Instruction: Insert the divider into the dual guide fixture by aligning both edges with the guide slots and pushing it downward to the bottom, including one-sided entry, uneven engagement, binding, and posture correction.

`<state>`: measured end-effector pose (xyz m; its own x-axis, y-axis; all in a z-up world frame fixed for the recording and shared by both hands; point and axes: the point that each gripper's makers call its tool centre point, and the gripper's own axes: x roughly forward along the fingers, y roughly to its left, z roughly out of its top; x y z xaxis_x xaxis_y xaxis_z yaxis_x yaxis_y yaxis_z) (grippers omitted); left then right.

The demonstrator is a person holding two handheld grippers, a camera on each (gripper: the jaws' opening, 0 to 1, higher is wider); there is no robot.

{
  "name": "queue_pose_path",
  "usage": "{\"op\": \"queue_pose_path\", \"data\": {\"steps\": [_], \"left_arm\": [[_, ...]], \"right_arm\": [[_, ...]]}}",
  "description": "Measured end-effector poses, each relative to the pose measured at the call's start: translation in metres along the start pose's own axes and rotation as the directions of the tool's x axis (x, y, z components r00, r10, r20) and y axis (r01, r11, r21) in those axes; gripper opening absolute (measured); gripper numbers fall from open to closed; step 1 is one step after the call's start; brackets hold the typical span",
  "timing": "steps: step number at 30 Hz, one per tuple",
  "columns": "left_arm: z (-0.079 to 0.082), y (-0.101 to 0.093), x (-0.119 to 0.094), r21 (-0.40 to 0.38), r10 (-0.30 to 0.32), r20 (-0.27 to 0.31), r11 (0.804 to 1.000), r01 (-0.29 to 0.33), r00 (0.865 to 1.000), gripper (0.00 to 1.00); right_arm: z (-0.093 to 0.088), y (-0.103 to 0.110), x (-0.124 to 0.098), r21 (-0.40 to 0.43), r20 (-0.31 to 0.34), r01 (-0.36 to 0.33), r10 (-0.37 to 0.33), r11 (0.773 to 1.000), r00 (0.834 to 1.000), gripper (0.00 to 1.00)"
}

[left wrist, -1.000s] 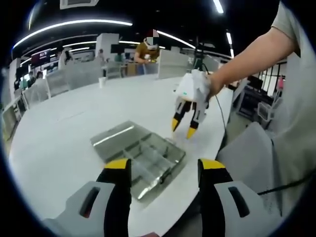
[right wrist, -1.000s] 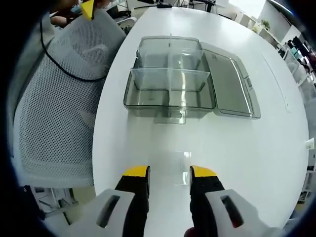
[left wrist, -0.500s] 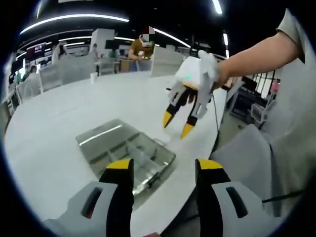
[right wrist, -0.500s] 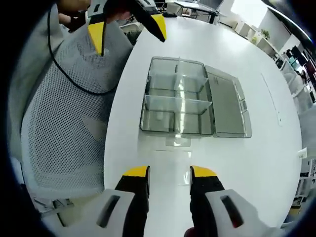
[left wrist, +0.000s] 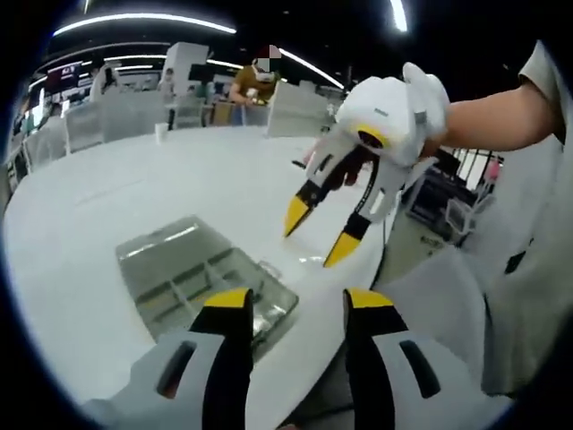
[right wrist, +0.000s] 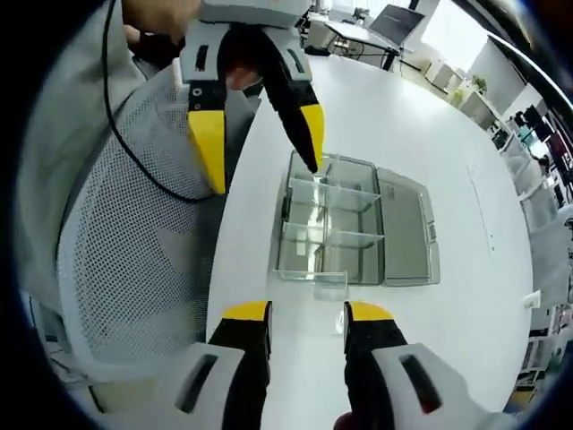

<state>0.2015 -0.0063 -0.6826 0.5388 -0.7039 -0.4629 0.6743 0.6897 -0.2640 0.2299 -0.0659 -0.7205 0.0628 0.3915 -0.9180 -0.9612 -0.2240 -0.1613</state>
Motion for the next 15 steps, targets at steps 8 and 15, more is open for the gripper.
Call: {"op": "queue_pose_path", "data": {"steps": [8, 15], "left_arm": [[0.003, 0.003, -0.002, -0.028, 0.005, 0.011, 1.000, -0.005, 1.000, 0.35], [0.002, 0.004, -0.005, -0.063, 0.015, 0.011, 0.998, -0.014, 1.000, 0.32]], "right_arm": [[0.021, 0.004, -0.007, -0.034, 0.036, 0.016, -0.015, 0.999, 0.999, 0.27], [0.039, 0.004, -0.012, -0.051, 0.071, 0.036, -0.032, 0.998, 0.997, 0.27]]}}
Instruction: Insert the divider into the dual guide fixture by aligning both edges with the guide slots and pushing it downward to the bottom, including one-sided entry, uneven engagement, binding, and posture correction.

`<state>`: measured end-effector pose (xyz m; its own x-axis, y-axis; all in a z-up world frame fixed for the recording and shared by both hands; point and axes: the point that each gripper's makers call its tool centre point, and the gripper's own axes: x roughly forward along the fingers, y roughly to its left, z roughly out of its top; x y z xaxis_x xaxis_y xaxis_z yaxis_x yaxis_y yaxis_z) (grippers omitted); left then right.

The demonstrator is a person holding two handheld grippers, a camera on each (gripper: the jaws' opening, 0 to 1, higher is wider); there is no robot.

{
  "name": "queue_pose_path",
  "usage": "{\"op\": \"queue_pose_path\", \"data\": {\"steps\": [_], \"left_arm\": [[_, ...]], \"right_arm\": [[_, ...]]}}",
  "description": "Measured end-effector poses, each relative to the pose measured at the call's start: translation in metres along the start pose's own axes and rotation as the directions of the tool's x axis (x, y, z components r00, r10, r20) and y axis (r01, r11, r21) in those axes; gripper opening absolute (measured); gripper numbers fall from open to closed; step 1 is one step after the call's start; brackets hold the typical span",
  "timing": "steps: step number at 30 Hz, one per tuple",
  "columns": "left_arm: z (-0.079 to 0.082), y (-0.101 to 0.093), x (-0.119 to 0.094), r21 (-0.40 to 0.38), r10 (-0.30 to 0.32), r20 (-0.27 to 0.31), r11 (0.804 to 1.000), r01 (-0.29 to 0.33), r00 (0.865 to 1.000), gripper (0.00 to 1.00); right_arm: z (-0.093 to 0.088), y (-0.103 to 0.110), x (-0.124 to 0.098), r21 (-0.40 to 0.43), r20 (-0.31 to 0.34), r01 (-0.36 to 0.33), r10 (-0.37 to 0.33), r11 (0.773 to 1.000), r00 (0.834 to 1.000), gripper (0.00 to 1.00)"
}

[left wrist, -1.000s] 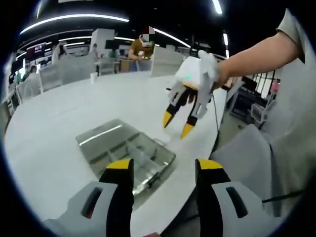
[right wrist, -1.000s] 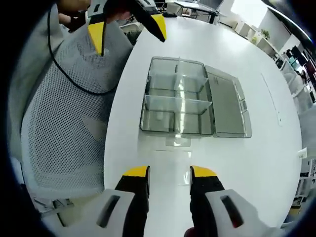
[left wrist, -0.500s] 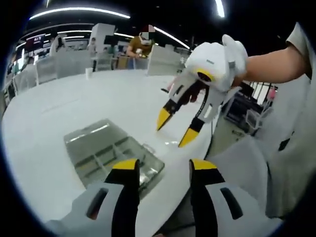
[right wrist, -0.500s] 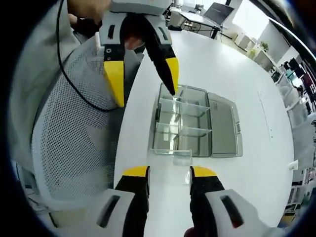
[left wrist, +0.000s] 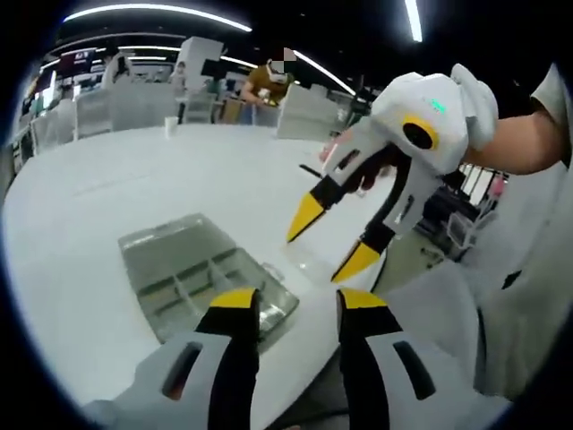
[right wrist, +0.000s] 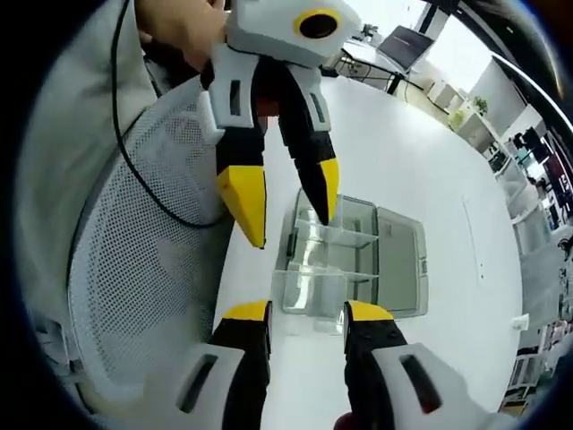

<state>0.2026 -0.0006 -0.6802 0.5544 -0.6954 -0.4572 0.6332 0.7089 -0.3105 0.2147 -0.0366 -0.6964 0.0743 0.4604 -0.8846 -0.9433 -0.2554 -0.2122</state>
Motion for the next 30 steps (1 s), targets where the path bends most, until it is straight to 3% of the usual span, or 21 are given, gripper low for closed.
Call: {"op": "queue_pose_path", "data": {"steps": [30], "left_arm": [[0.006, 0.002, -0.006, -0.186, 0.008, 0.046, 0.983, 0.001, 0.999, 0.26]], "right_arm": [[0.036, -0.001, -0.006, -0.056, 0.066, 0.054, -0.050, 0.997, 0.997, 0.27]]}}
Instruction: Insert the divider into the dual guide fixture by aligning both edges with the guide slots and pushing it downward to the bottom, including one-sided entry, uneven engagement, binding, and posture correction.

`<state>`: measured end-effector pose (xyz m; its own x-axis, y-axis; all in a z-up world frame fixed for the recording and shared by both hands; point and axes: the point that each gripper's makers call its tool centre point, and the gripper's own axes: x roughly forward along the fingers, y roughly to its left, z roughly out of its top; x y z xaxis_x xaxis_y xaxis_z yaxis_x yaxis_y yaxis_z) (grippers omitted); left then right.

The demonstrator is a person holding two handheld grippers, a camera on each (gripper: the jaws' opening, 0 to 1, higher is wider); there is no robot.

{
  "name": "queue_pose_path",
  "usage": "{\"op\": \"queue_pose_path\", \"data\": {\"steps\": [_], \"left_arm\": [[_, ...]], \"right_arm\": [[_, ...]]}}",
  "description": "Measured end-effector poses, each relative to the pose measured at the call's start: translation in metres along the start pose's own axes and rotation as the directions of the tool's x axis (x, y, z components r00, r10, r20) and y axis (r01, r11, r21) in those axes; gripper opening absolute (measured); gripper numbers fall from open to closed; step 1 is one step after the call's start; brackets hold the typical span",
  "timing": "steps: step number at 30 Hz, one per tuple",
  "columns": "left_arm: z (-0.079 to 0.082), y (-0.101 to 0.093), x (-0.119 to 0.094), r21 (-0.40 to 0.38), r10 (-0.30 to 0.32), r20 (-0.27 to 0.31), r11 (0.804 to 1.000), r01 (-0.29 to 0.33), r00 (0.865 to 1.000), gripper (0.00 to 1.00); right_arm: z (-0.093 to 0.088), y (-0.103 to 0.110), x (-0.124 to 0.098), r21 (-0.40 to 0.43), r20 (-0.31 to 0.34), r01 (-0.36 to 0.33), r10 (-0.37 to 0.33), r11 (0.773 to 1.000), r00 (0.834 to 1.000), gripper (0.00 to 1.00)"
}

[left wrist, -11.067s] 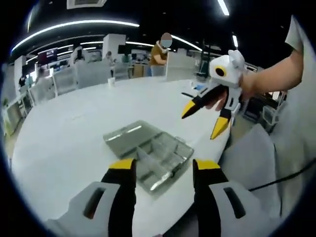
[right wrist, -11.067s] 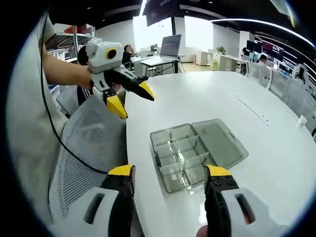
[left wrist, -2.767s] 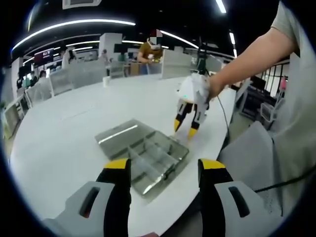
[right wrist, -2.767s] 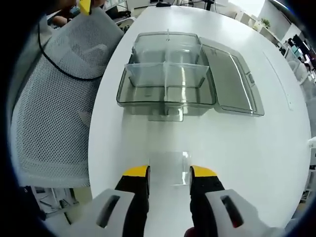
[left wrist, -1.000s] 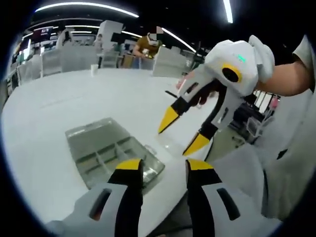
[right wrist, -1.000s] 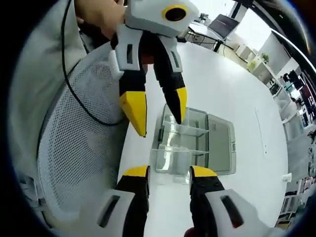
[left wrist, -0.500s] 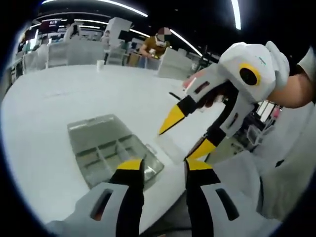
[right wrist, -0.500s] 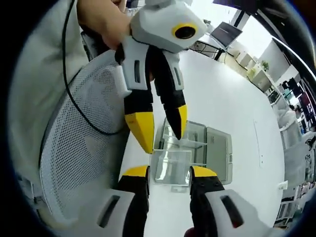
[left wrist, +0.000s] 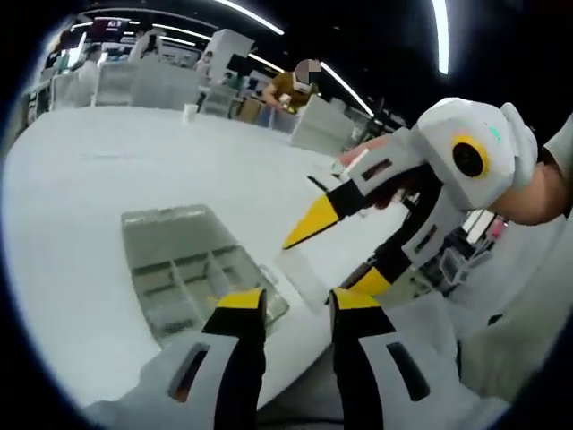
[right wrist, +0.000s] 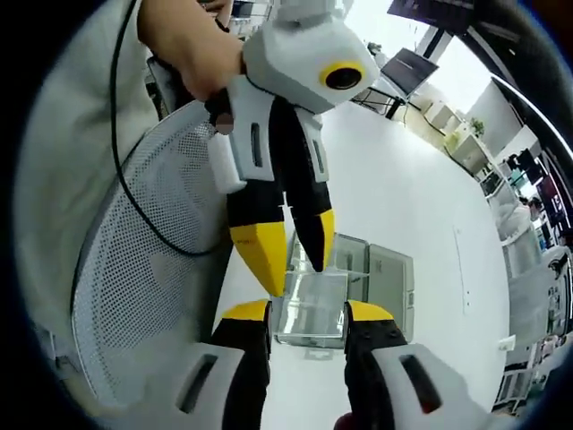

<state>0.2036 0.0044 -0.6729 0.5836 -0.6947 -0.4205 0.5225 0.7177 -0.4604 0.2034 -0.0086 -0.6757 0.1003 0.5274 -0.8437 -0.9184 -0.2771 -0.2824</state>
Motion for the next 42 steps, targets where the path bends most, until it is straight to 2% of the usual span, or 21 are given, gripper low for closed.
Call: {"op": "queue_pose_path", "data": {"steps": [11, 26, 42], "left_arm": [[0.005, 0.002, -0.002, -0.148, -0.024, 0.043, 0.989, 0.030, 0.999, 0.15], [0.001, -0.003, -0.001, -0.220, -0.054, 0.032, 0.974, 0.059, 0.998, 0.03], [0.006, -0.003, -0.003, -0.272, -0.072, 0.046, 0.959, 0.082, 0.996, 0.02]], "right_arm": [[0.005, 0.000, 0.000, -0.001, 0.013, 0.016, -0.016, 1.000, 1.000, 0.27], [0.010, 0.000, -0.001, -0.019, 0.025, 0.039, -0.039, 0.999, 0.999, 0.27], [0.012, -0.003, -0.003, -0.045, 0.029, 0.060, -0.059, 0.997, 0.998, 0.27]]}}
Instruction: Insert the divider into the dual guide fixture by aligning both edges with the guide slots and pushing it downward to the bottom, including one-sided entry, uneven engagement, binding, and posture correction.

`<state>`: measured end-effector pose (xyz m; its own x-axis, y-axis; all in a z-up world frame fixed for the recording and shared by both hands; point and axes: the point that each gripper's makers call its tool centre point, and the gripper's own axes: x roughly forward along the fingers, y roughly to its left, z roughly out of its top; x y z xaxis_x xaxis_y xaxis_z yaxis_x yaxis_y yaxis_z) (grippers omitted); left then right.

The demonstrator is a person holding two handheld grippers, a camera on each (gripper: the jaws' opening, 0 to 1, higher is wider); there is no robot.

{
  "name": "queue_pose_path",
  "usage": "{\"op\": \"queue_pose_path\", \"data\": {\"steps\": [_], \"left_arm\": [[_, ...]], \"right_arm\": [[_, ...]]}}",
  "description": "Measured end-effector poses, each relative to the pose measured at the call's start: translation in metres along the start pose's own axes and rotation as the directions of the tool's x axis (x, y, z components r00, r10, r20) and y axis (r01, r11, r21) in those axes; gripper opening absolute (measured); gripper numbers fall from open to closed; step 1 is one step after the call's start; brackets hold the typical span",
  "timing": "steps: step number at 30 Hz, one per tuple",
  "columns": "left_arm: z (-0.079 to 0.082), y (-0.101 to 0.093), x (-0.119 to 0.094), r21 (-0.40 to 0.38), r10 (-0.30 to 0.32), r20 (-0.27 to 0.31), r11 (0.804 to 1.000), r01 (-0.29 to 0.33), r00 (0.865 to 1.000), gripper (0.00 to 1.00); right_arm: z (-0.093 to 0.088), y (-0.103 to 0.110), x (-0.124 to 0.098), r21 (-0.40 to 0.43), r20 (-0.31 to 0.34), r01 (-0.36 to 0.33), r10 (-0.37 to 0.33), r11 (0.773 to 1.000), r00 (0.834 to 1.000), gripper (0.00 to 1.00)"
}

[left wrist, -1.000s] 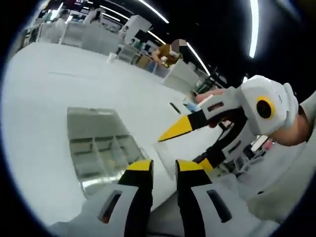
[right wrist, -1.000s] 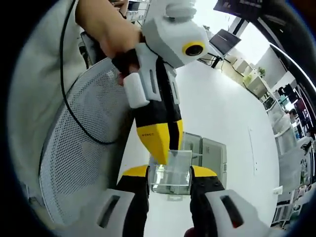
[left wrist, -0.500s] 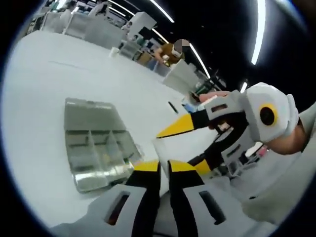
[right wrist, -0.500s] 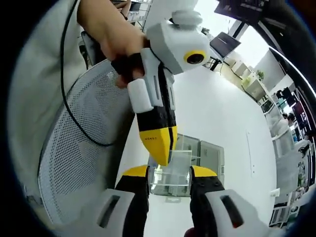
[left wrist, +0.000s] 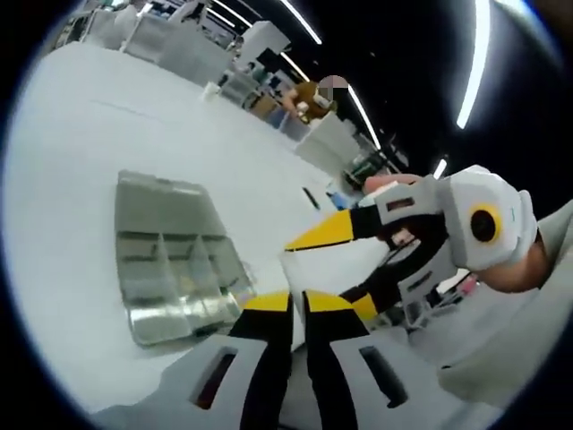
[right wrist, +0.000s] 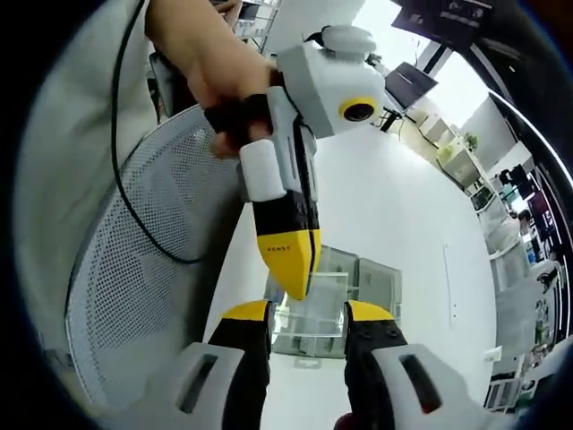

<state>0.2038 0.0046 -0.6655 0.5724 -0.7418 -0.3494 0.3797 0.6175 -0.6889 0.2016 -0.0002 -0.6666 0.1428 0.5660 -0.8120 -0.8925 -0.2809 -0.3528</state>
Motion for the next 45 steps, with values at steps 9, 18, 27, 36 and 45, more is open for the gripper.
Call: {"op": "queue_pose_path", "data": {"steps": [9, 18, 27, 36, 45], "left_arm": [[0.006, 0.002, -0.001, -0.033, -0.006, 0.008, 0.999, 0.006, 1.000, 0.01], [0.006, 0.003, -0.001, -0.119, -0.027, 0.019, 0.992, 0.029, 0.999, 0.00], [0.008, 0.004, -0.002, -0.155, -0.042, 0.045, 0.987, 0.049, 0.998, 0.00], [0.011, 0.006, -0.006, -0.123, -0.044, 0.066, 0.991, 0.052, 0.997, 0.00], [0.010, 0.002, -0.008, 0.018, -0.059, 0.063, 0.998, 0.058, 0.996, 0.00]], "right_arm": [[-0.001, -0.002, 0.000, -0.018, -0.008, 0.008, -0.008, 1.000, 1.000, 0.27], [0.000, -0.004, 0.001, -0.038, -0.013, 0.018, -0.019, 0.999, 1.000, 0.27], [0.000, -0.007, 0.003, -0.080, -0.028, 0.034, -0.036, 0.996, 0.999, 0.30], [0.001, -0.014, -0.002, -0.051, -0.019, 0.032, -0.033, 0.998, 0.999, 0.29], [-0.002, -0.026, -0.012, 0.007, -0.004, 0.003, -0.003, 1.000, 1.000, 0.21]]}}
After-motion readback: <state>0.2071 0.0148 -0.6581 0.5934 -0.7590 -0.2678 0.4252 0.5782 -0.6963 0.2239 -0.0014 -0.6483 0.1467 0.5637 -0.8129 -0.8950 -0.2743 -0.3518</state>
